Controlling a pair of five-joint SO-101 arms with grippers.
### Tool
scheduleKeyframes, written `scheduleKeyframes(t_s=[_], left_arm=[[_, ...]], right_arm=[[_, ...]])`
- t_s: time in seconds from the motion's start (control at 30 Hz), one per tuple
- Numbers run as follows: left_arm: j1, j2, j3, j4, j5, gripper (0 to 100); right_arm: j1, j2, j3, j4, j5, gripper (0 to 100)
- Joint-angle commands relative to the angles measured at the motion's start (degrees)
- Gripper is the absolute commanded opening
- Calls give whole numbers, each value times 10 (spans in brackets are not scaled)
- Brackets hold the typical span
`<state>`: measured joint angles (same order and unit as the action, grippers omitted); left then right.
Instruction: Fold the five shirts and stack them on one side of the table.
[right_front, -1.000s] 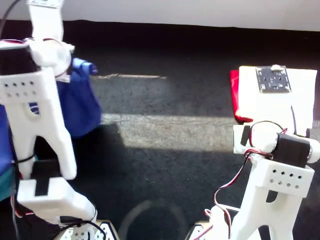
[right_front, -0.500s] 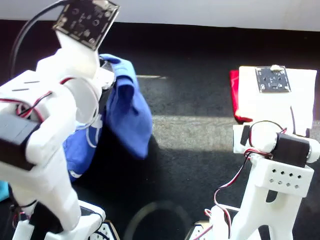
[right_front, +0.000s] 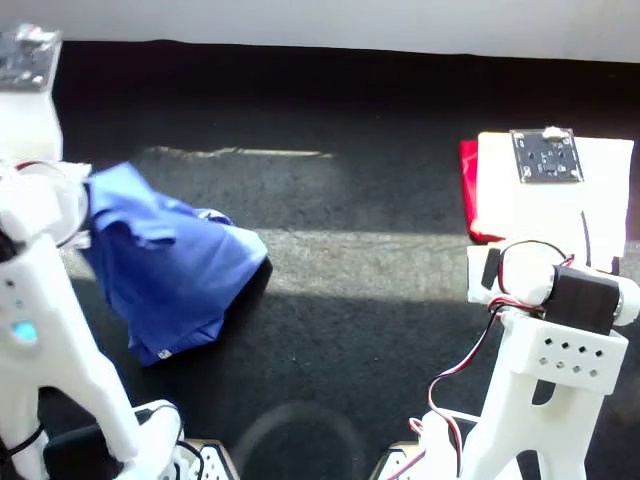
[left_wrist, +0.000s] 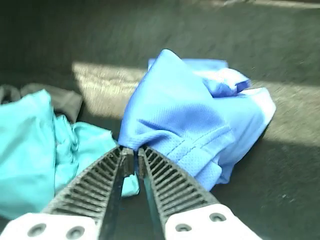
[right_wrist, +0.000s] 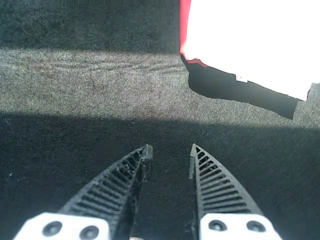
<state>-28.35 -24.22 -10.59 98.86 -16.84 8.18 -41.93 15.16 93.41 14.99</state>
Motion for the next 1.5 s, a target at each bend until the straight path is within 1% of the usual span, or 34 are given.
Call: scheduleKeyframes(t_s=[0.0,0.13,0.27,0.37,0.5,0.63,0.7,0.8,0.9,1.0,1.07,1.17,1.27,1.33,1.37,1.47], left_arm=[[-136,8,158,-91,-52,9],[-245,28,299,-254,-105,9],[-322,51,395,-391,-149,9],[-371,71,436,-453,-167,9],[-406,100,448,-472,-178,9],[-415,127,447,-471,-177,10],[-416,131,446,-470,-177,10],[-417,131,446,-469,-177,27],[-417,131,434,-442,-177,107],[-417,131,387,-380,-175,182],[-416,131,333,-310,-174,207],[-405,131,239,-179,-174,210],[-368,131,164,-68,-173,210],[-322,131,131,-13,-172,210],[-294,131,121,4,-162,210],[-217,135,111,8,-98,210]], right_arm=[[-4,-9,-1,-26,0,124],[-34,-4,0,-44,-2,124],[-124,-3,0,-51,-45,124],[-204,-2,17,-96,-56,124],[-298,10,69,-182,-56,124],[-368,95,75,-243,-56,124],[-395,156,44,-264,-56,124],[-428,259,-45,-263,-57,124],[-452,358,-146,-262,-57,124],[-477,447,-229,-259,-57,135],[-492,504,-279,-245,-57,178],[-509,587,-343,-230,-57,255],[-515,660,-399,-234,-57,267],[-515,709,-444,-235,-57,267],[-515,733,-469,-234,-57,267],[-513,795,-539,-230,-69,267]])
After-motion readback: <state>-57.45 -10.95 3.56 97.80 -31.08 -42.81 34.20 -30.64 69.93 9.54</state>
